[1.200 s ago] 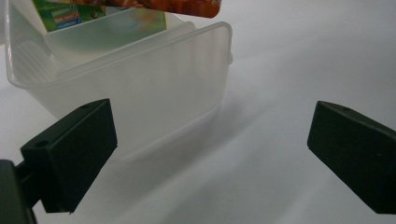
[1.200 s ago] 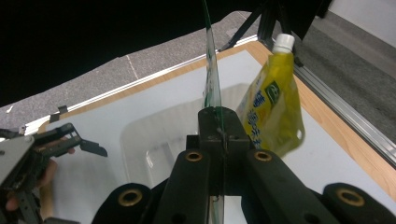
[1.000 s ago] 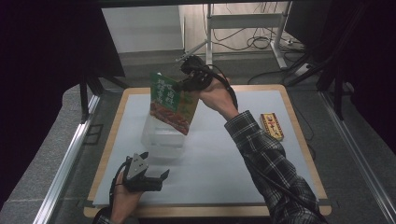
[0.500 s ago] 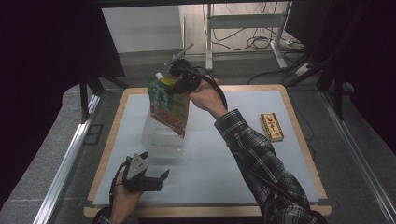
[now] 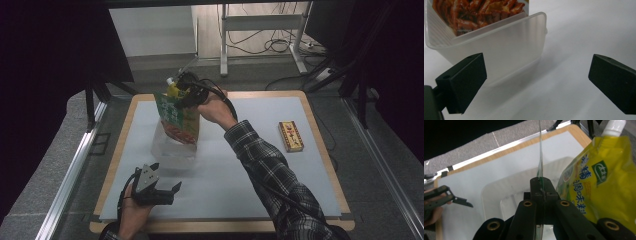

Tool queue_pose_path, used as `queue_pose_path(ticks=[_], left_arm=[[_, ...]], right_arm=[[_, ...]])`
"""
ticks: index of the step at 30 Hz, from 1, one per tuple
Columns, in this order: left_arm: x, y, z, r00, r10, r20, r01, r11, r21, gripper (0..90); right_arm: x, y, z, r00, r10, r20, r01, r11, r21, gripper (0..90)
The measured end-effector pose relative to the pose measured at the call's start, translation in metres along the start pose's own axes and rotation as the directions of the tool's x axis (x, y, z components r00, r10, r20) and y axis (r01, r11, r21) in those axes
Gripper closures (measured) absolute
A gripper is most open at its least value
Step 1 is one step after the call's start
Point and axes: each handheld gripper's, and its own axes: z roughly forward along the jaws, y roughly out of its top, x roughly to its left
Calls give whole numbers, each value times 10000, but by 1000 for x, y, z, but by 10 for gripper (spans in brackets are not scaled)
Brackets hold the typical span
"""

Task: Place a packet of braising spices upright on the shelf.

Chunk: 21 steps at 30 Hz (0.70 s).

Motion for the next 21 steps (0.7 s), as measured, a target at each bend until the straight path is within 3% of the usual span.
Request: queue_pose_path(ticks=[5, 8, 12, 21], left_arm=[[0, 0, 0, 10000, 29, 17, -29, 10000, 22, 11], [-1, 0, 1, 10000, 71, 14, -71, 10000, 37, 11], [-1, 0, 1, 10000, 56, -6, -56, 10000, 39, 12], [-1, 0, 0, 10000, 74, -18, -74, 10000, 29, 12]], right_arm=[[-5, 0, 0, 9994, 132, 327, -135, 9999, 77, 891], [-7, -2, -1, 9993, 288, 255, -287, 9996, -38, 890], [-7, -3, -1, 9997, 111, 202, -108, 9998, -137, 880], [-2, -4, -6, 9996, -105, 262, 119, 9984, -545, 720]])
